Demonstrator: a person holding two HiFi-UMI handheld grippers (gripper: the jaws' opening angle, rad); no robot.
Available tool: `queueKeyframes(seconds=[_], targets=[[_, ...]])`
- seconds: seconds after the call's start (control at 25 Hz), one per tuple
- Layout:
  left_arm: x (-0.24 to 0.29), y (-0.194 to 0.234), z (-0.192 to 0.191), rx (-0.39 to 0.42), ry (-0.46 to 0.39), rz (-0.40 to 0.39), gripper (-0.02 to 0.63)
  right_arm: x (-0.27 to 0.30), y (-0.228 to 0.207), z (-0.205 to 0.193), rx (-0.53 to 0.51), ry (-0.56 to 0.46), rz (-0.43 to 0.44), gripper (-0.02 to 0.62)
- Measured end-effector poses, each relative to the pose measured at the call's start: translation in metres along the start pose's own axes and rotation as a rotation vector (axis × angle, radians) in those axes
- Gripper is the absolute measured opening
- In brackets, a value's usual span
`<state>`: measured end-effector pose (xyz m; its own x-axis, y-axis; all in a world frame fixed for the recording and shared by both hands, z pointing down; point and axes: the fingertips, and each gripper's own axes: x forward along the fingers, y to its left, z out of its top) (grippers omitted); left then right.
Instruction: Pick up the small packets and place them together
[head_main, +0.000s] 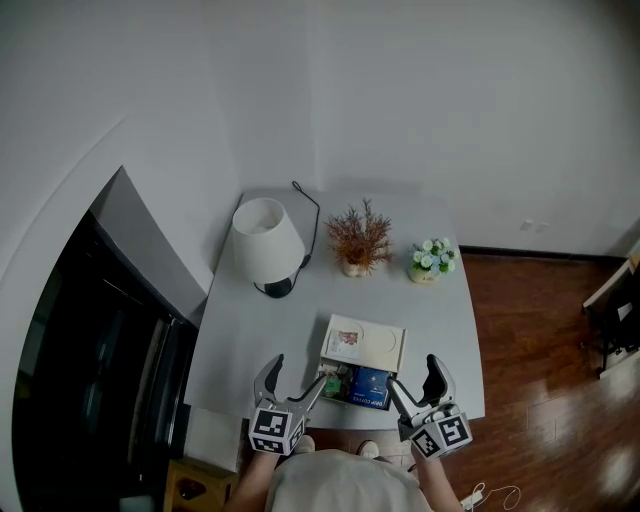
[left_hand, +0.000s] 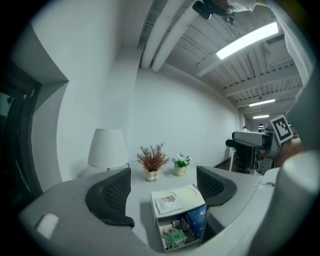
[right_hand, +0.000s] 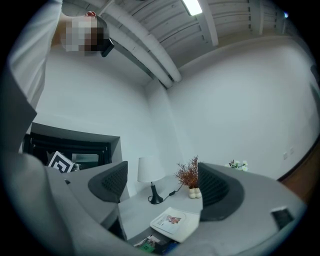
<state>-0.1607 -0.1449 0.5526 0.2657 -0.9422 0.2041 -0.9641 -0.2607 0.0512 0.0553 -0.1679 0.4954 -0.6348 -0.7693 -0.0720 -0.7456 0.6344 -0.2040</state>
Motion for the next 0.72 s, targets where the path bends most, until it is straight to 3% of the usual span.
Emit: queueKeyframes(seconds=[0.16, 0.44, 0.72], targets=[[0.022, -0.010, -0.039, 0.090, 0.176, -0.086, 0.413, -0.007, -0.007, -0.001, -0.001, 0.003, -0.027, 0.434], [0.057, -0.049, -0.143, 0.319, 0.612, -0.336, 0.385, -0.021, -0.017, -0.004, 0.008, 0.005, -0.074, 0.433], [0.081, -0.069, -0.209, 0.441, 0.867, -0.442, 0.354, -0.032, -0.025, -0.001, 0.004, -0.002, -0.106, 0.433]])
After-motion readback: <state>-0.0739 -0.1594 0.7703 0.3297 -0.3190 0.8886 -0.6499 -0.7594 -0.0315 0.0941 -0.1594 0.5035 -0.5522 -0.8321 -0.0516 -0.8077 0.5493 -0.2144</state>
